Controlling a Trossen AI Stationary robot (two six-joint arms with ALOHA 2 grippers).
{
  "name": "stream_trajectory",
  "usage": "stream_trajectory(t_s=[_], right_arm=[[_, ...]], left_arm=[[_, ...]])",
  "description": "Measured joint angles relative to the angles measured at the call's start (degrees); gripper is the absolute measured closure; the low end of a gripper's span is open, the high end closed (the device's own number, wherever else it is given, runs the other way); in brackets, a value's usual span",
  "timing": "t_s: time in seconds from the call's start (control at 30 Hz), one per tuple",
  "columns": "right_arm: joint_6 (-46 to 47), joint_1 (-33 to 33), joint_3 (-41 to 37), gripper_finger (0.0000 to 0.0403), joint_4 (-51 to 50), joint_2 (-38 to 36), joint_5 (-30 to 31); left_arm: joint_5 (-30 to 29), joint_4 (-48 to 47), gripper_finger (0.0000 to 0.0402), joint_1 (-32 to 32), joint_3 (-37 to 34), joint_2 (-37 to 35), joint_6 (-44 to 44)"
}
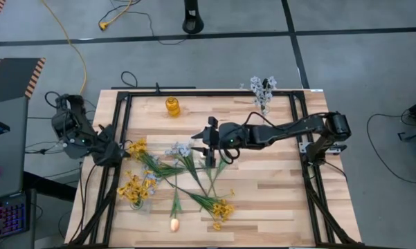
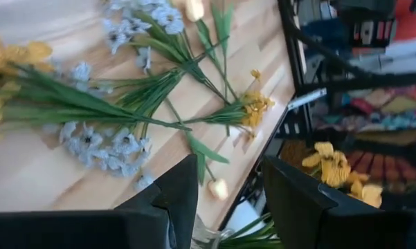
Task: Sort flowers into vase by color
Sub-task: Put the top right pink tulip into the yellow vase
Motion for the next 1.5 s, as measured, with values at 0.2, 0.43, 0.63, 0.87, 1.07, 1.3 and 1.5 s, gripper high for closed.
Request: stream_trajectory(t_s=[0.2,0.43,0.63,0.87,1.07,1.3,1.5], right_arm=[[-0.43,-1.58,0.00,0.0188,-1.25,0.02,0.00],[-0.69,-3.07,0.00,0.0188,-1.22,0.02,-0.08],[-3.41,-3.91,0.00,0.0188,-1.16,0.02,-0.21],[-3.37,-3.98,0.00,0.0188,-0.87,0.91,-0.48],[3.30,-4.27,0.00,0.0188,-1.37,2.25,-0.57],[12.13,-4.22,0.00,0.0188,-2.47,2.23,-0.61],[19.24,-3.96,0.00,0.0188,-5.95,2.21,-0.72]], left_arm=[[1.53,0.33,0.0255,4.19,0.00,0.02,-3.56],[2.28,2.07,0.0255,9.36,0.00,0.02,-3.43],[2.77,5.20,0.0255,12.70,0.00,1.33,-1.01],[2.87,5.26,0.0255,16.01,0.00,2.93,1.93],[2.33,5.36,0.0255,19.02,0.00,3.04,6.31],[0.33,10.91,0.0255,22.41,0.00,3.41,16.76],[1.20,18.42,0.0255,25.54,0.00,3.88,27.87]])
